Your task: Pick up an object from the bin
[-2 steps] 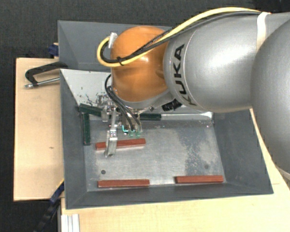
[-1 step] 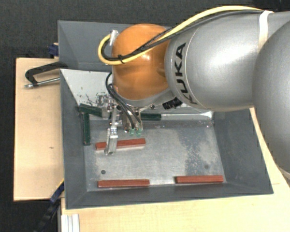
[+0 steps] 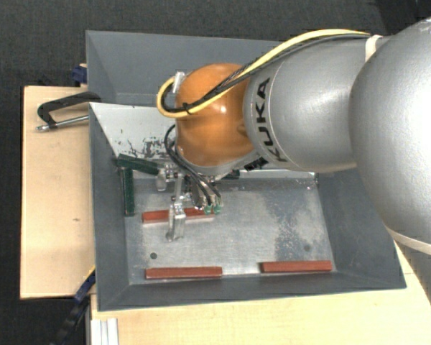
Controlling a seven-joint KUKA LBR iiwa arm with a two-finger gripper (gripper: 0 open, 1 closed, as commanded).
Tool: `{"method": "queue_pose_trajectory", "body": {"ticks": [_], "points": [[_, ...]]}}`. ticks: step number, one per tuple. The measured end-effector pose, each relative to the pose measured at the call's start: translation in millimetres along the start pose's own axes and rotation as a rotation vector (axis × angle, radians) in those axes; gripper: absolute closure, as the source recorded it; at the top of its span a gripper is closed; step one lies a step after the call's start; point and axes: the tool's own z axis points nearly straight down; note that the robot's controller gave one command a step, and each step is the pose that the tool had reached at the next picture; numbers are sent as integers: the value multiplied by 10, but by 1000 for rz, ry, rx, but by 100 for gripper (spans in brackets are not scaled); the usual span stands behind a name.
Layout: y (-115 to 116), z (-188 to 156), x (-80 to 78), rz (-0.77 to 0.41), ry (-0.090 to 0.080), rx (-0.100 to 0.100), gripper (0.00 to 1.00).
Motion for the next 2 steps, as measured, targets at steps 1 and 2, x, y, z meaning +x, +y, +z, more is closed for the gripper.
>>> {"method": "queue_pose_trajectory", "body": {"ticks": [1,2], "points": [[-536,-6,52,-28,-1,3,0],[-522,82,-77,-96,-2,0,0]]}}
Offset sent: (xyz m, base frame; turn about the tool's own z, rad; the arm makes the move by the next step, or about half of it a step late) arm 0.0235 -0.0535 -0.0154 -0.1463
